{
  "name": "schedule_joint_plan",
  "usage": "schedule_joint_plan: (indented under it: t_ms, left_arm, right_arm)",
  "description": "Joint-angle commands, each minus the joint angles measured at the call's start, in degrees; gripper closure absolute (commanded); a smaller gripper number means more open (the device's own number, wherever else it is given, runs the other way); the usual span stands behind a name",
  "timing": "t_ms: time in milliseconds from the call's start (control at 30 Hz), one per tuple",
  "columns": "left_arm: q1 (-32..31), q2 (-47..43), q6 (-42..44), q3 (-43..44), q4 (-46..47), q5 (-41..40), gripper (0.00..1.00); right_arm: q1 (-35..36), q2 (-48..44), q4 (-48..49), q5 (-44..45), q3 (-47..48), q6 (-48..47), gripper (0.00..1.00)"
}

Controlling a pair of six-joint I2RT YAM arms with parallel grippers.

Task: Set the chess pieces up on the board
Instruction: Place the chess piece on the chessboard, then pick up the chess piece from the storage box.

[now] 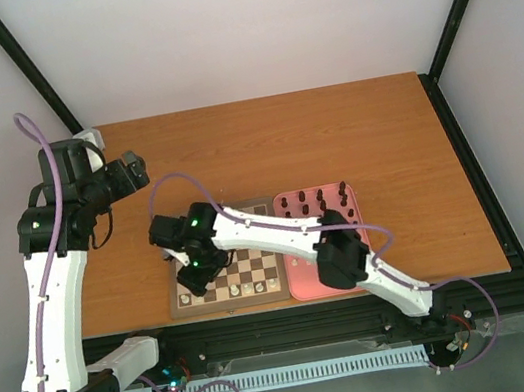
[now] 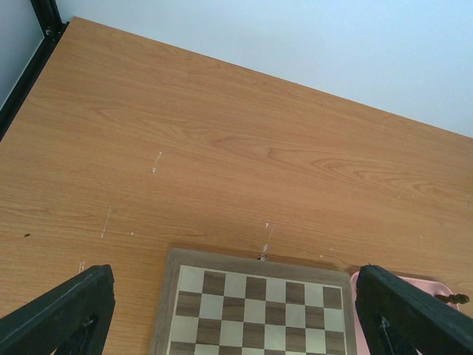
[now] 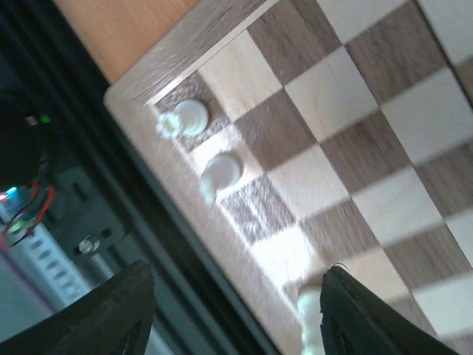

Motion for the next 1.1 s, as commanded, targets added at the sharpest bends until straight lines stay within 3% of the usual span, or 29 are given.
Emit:
schedule_joint_plan:
  t_ms: [0, 200, 400, 600, 1067]
  left_arm:
    - [-0.35, 0.08, 0.83, 0.84, 0.75, -0.37, 0.00]
    - [-0.39, 0.65, 0.97, 0.93, 0.68, -0.39, 0.00]
    - [-0.67, 1.40, 0.80, 1.63, 0.52, -0.05, 0.00]
    - [-0.70, 2.15, 0.66, 1.54, 0.57, 0.06, 0.00]
    - [-0.70, 2.28, 1.11, 0.99, 0.24, -1.21, 0.00]
  right_arm:
    - [-0.33, -10.41, -3.01, 1.30, -3.59, -1.50, 0.38]
    - [-1.02, -21.71, -3.12, 6.97, -18.31, 2.76, 0.34]
    - [-7.71, -33.76, -2.94, 15.41, -38.98, 11.25, 0.44]
    - [-15.01, -45.59, 3.08, 14.51, -58.19, 16.39, 0.51]
    - [-16.49, -45.62, 10.02, 11.88, -71.98, 15.50, 0.53]
